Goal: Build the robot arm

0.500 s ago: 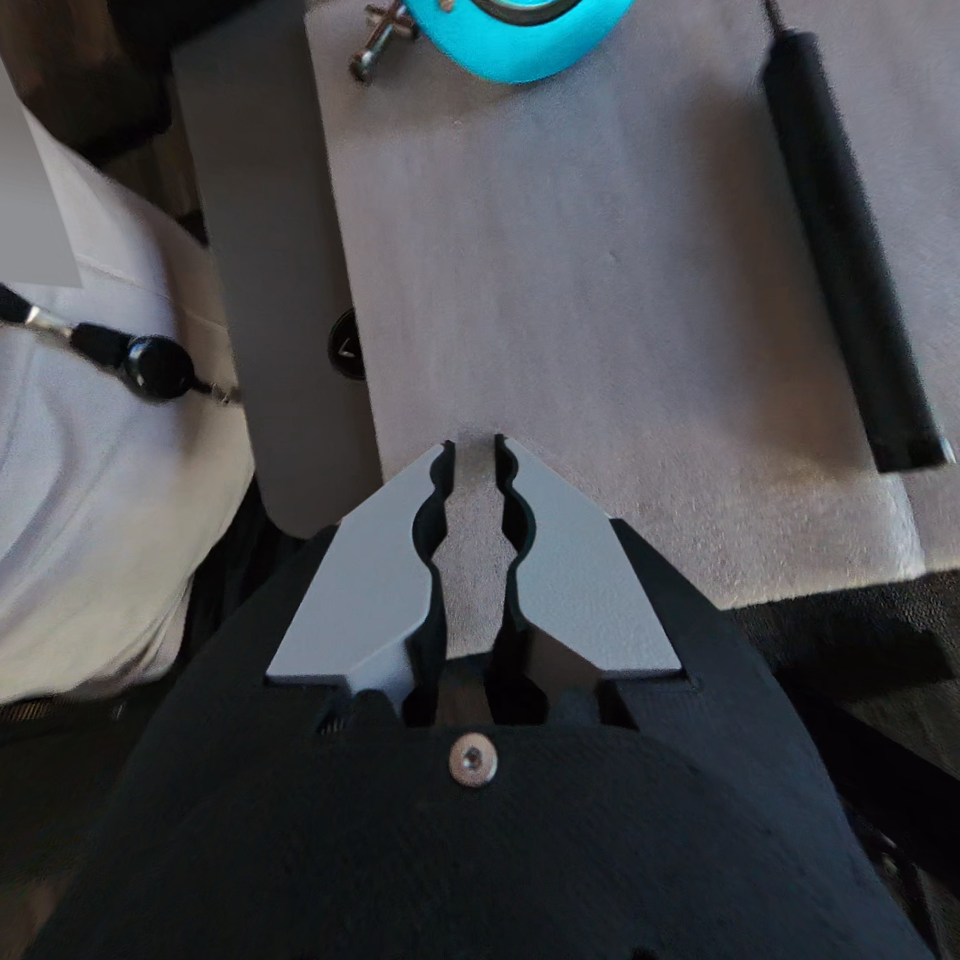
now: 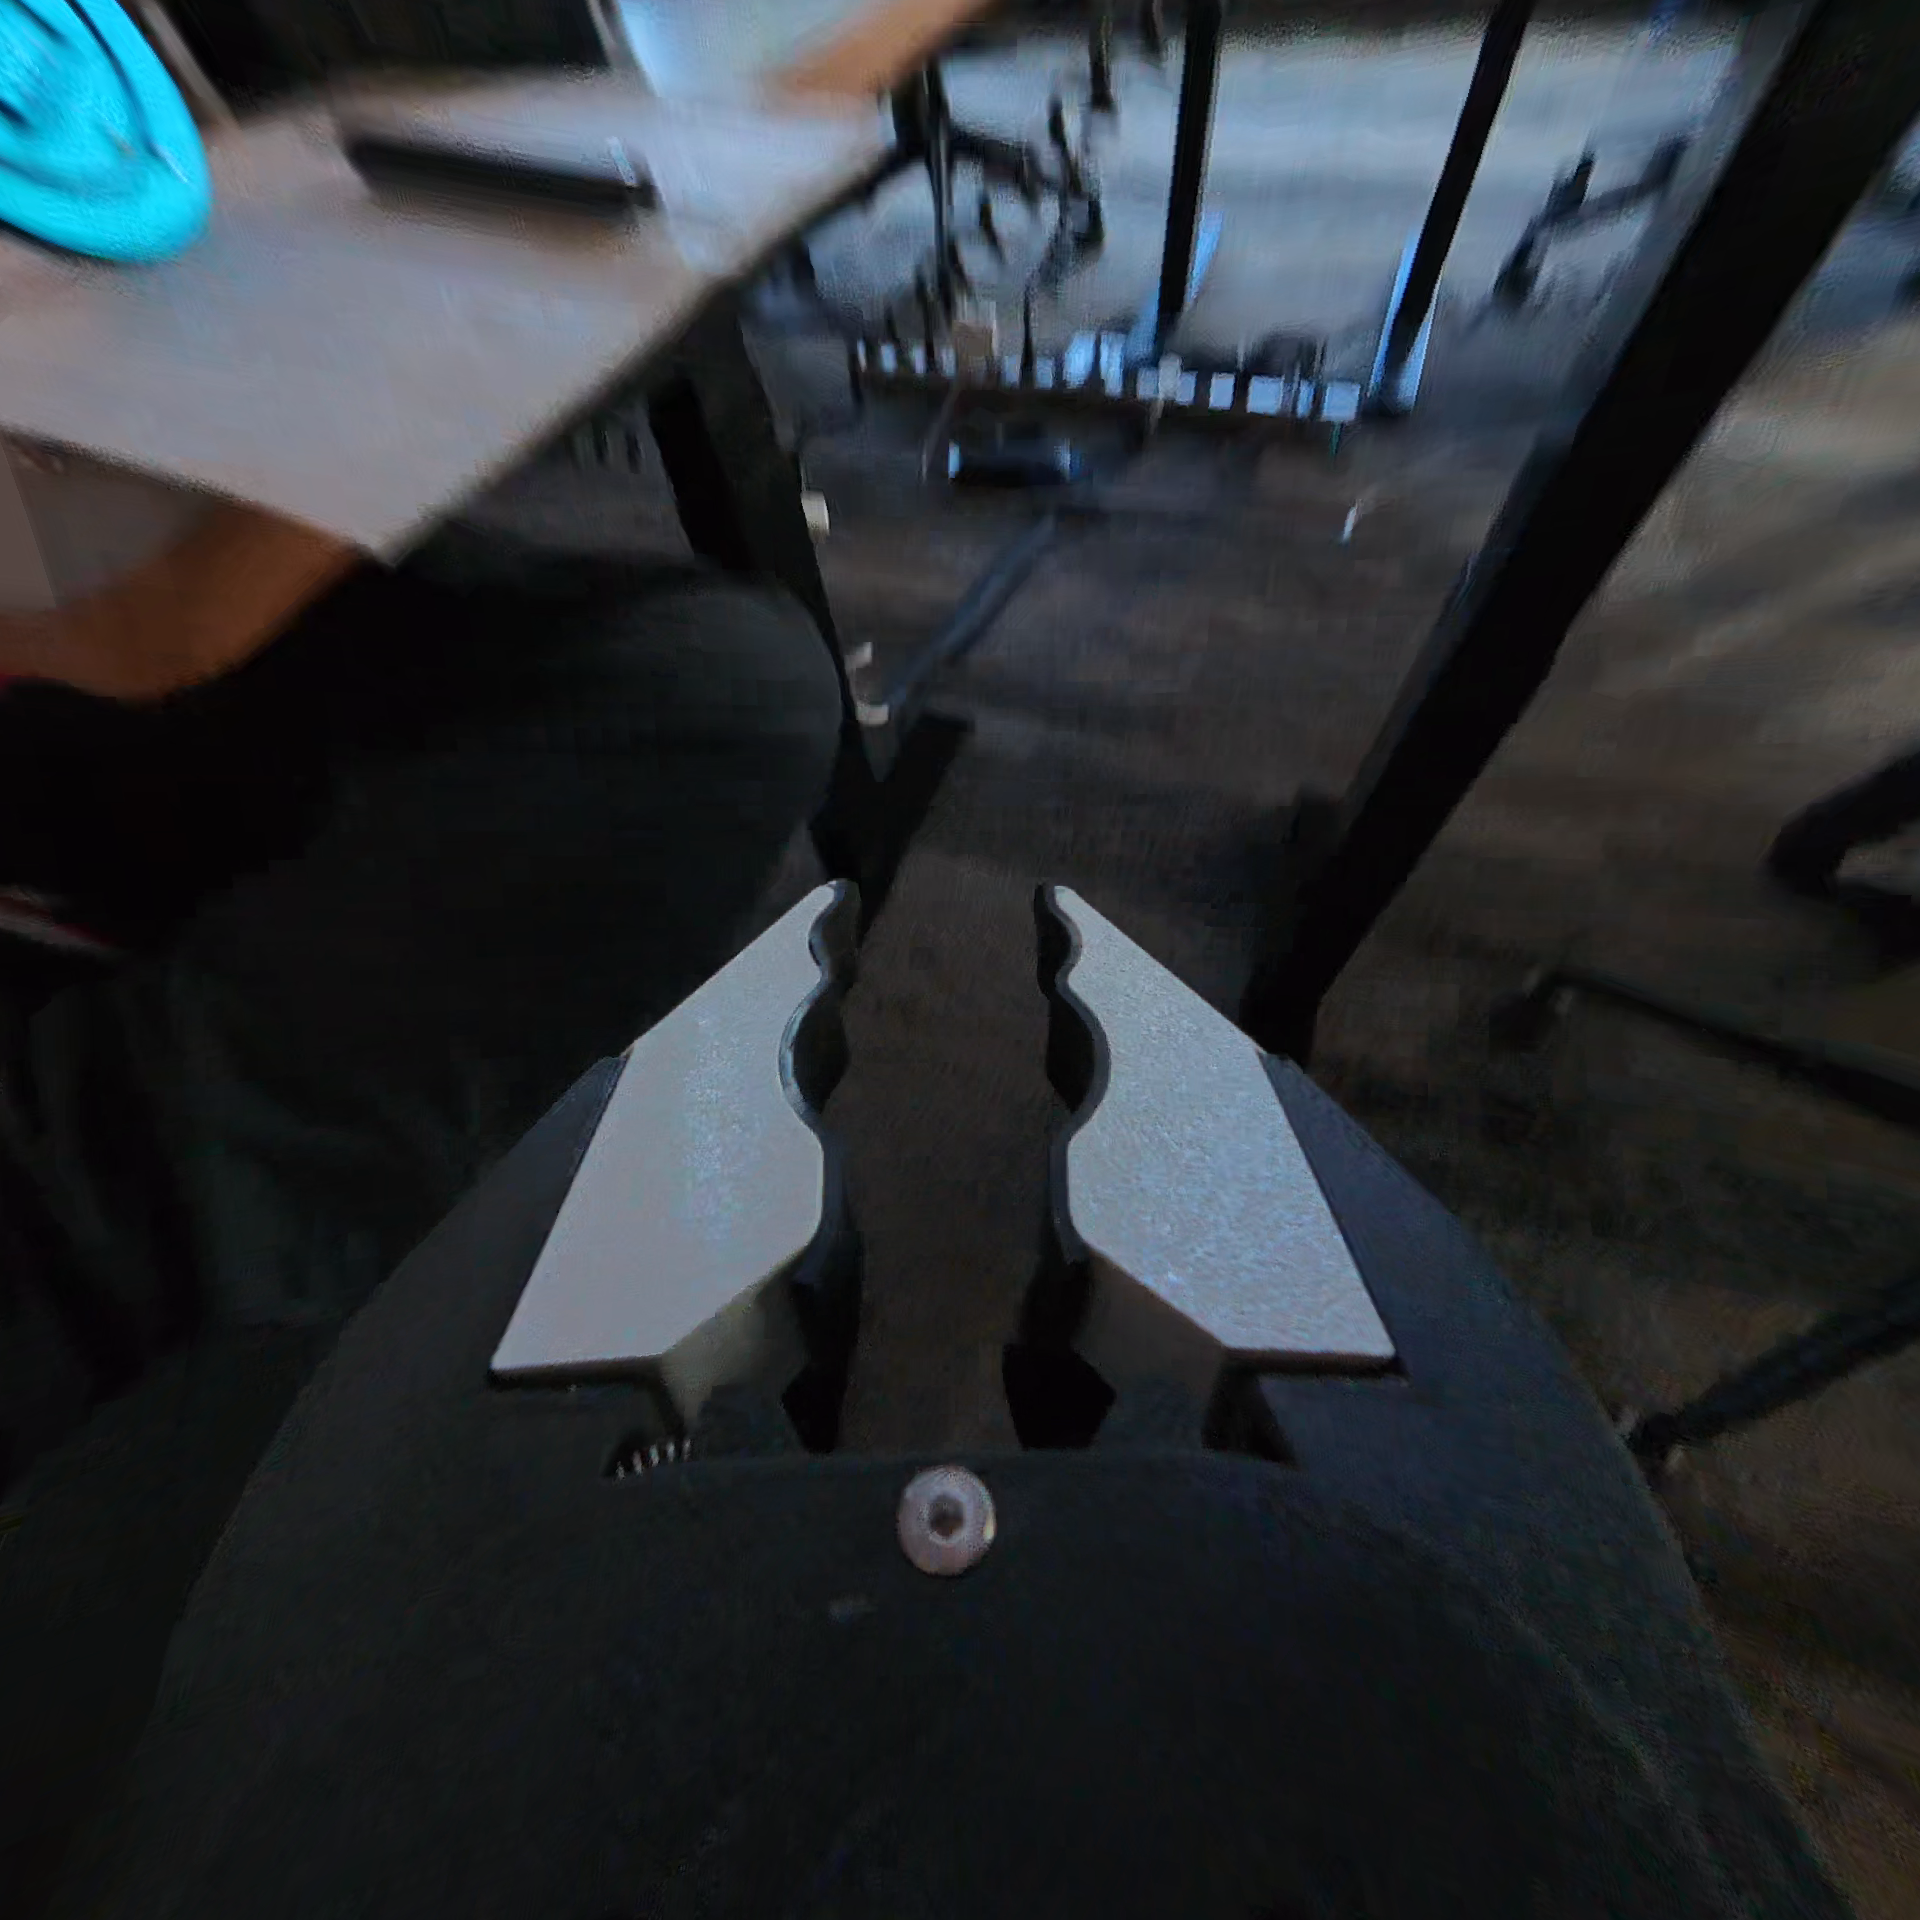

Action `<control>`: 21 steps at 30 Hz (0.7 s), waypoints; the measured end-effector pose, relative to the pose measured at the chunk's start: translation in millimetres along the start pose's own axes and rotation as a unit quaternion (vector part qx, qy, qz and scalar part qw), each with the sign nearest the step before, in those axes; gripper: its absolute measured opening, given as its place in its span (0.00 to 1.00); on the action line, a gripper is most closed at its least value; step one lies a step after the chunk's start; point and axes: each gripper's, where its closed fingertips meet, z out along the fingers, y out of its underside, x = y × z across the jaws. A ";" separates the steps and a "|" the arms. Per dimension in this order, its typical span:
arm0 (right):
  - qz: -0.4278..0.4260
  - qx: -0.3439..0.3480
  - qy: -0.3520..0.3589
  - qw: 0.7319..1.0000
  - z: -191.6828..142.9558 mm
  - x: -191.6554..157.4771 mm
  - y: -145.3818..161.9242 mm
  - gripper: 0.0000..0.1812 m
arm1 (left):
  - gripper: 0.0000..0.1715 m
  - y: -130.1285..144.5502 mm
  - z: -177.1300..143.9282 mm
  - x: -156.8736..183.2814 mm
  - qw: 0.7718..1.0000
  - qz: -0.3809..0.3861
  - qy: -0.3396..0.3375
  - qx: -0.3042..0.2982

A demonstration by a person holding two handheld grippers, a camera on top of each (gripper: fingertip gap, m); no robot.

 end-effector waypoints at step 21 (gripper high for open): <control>0.061 -0.229 -0.071 0.969 284.9 45.9 284.5 0.19 | 0.03 6.5 -1.8 -17.1 0.997 -0.025 -0.052 -0.047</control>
